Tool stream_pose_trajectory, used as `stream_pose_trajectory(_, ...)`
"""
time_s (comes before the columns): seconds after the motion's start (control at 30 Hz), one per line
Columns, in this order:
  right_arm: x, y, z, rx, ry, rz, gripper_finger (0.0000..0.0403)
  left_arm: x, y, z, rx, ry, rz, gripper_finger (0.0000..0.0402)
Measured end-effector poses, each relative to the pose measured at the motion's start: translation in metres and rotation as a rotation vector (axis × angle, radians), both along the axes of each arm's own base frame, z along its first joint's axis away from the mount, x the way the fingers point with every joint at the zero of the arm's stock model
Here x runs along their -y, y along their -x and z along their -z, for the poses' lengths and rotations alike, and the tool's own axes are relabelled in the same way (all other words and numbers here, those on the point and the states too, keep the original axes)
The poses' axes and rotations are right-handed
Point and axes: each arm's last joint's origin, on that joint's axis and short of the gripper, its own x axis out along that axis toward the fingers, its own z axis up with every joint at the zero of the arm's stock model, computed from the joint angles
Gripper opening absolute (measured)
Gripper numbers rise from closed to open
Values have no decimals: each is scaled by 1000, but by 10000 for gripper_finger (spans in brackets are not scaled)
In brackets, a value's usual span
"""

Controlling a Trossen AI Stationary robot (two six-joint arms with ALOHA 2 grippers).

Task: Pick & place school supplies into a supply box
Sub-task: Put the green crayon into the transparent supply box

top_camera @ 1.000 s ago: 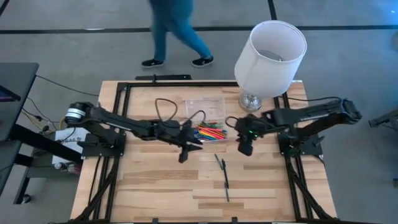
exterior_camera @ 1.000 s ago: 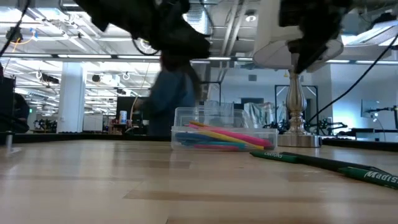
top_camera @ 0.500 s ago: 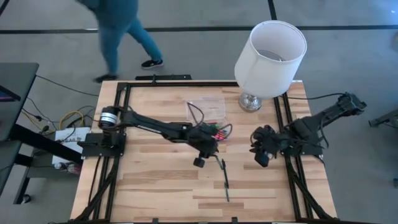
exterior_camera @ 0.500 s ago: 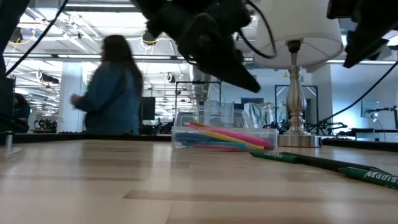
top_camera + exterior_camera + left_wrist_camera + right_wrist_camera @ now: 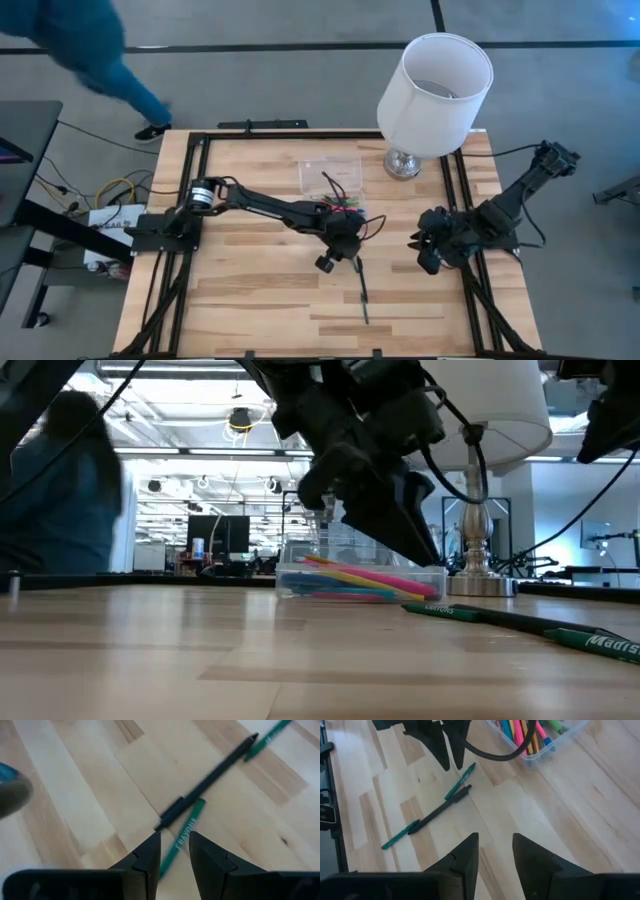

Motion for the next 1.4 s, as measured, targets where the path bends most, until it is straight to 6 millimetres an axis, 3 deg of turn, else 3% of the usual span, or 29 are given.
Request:
stream_pose_trajectory(0.23,-6,8,2,-21,-26,8,111,2,-6,16,-33,-16,13,95)
stream_pose_trajectory(0.57,-7,11,2,-27,-25,17,111,6,-5,18,-12,-69,91,95)
stream_pose_trajectory(0.9,-8,11,2,-9,-24,30,111,7,-11,40,-38,-44,64,95)
stream_pose_trajectory(1.4,-7,11,2,3,-1,40,111,10,-3,43,-206,29,-141,92)
